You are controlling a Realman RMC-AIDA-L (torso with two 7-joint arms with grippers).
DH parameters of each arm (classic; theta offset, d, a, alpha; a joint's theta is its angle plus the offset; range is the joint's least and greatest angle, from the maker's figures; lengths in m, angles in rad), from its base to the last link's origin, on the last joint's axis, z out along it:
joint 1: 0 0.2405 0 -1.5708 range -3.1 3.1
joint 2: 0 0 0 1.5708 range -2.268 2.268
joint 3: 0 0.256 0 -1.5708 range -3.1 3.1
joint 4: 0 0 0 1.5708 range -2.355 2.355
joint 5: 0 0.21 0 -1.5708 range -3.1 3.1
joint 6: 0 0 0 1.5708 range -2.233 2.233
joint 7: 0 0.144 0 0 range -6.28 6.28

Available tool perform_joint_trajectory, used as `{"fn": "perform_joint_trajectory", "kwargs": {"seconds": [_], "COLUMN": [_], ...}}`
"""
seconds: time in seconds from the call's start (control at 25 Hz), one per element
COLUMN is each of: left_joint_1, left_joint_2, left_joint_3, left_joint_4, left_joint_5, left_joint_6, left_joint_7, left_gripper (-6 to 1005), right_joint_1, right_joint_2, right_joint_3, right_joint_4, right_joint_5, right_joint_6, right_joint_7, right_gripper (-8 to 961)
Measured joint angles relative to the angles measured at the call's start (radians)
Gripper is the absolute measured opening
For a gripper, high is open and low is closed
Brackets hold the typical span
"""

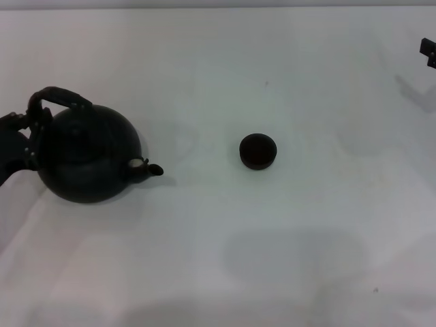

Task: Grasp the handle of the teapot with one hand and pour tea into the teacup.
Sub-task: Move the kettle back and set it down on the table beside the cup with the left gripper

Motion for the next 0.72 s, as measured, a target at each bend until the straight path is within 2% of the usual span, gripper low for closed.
{"fn": "perform_joint_trajectory", "kwargs": {"seconds": [0.2,0.28,0.72], "left_joint_1": [0.0,0.0,-0.001], "left_joint_2": [0.0,0.001,0.0], "left_joint_3": [-0.003,-0.003,-0.013], "left_joint_4": [-0.004,-0.005,-0.006], "left_joint_5": [0.0,0.0,-0.004], "left_joint_6": [0.0,0.0,0.011], "left_joint_7": [0.004,0.009,0.013], "left_gripper": [110,178,248], "right_joint_1": [0.003,0.003,0.005], "right_joint_2": [0.001,0.003,0.007], "right_joint_3": [-0.001,-0.001,-0.01], "right_joint_4": [0.001,0.001,0.001], "right_joint_5": [0.0,0.0,0.0], "right_joint_6": [-0.001,-0.002,-0.007], "right_joint_7": [0.0,0.0,-0.003], "right_gripper": [845,845,845]}}
